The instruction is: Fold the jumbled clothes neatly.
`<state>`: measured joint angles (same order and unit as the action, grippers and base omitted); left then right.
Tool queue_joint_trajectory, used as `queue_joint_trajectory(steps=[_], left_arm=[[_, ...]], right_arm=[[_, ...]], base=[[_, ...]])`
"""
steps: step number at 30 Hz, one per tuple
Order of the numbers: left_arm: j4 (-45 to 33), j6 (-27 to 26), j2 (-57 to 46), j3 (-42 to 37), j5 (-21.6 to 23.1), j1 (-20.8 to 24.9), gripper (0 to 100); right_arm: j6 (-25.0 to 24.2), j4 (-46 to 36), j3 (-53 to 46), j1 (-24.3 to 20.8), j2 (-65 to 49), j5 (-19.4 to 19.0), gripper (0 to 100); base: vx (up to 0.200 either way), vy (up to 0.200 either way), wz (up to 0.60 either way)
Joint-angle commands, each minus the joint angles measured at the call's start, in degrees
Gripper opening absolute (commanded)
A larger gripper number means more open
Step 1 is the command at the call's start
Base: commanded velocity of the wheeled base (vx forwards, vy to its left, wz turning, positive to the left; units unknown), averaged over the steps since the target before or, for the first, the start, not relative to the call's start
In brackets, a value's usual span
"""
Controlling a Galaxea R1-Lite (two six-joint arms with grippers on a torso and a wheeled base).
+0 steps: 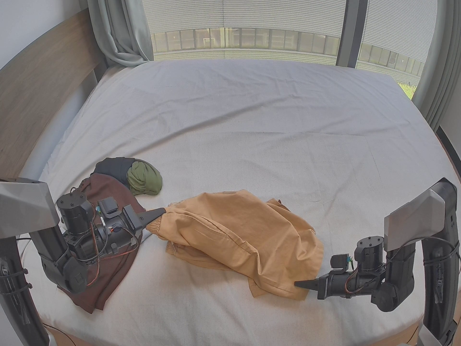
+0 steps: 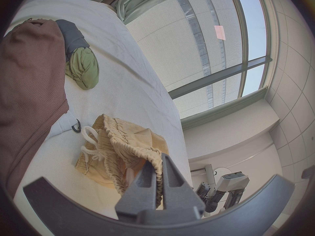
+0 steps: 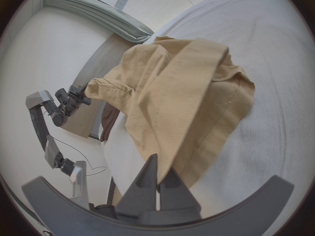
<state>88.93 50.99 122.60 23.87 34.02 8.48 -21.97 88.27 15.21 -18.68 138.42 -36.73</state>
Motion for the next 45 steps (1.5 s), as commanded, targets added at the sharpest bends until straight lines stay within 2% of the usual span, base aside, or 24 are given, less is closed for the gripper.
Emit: queue_joint_trajectory(steps=[1, 7, 17, 31, 32, 34, 36, 41, 45], left_arm=[[0.01, -0.10, 2.03, 0.48, -0.01, -0.40, 0], [0.10, -0.46, 2.91, 0.30, -0.01, -0.40, 0], [0.10, -2.74, 5.90, 0.04, -0.01, -0.66, 0], [0.01, -3.44, 6.42, 1.18, -0.10, -2.24, 0], [0.01, -3.44, 6.33, 1.18, -0.10, -2.07, 0], [0.01, -3.44, 6.33, 1.18, -0.10, -2.07, 0], [0.10, -3.44, 6.33, 1.18, -0.10, -2.07, 0], [0.10, -3.44, 6.33, 1.18, -0.10, -1.98, 0], [0.01, -3.44, 6.33, 1.18, -0.10, -1.98, 0]], right_arm=[[-3.96, -0.03, -0.36, 2.59, -9.05, -3.00, 0], [-9.76, 0.06, 4.65, 7.69, -10.89, -3.79, 0], [-14.77, 0.06, 11.68, 13.31, -7.91, -3.17, 0], [-14.24, 0.06, 10.89, 12.79, -3.60, -3.70, 0], [-14.16, 0.06, 10.36, 12.70, -3.42, -3.88, 100], [-14.07, 0.06, 10.27, 12.70, -3.34, -3.88, 100], [-10.02, 0.06, 7.64, 11.03, -2.81, -4.05, 100], [-5.63, -0.03, 5.18, 7.78, -2.11, -4.31, 100], [-4.14, 0.06, 5.09, 7.16, -0.88, -4.31, 100]], base=[[0.000, 0.000, 0.00], [0.000, 0.000, 0.00], [0.000, 0.000, 0.00], [0.000, 0.000, 0.00], [0.000, 0.000, 0.00], [0.000, 0.000, 0.00], [0.000, 0.000, 0.00], [0.000, 0.000, 0.00], [0.000, 0.000, 0.00]])
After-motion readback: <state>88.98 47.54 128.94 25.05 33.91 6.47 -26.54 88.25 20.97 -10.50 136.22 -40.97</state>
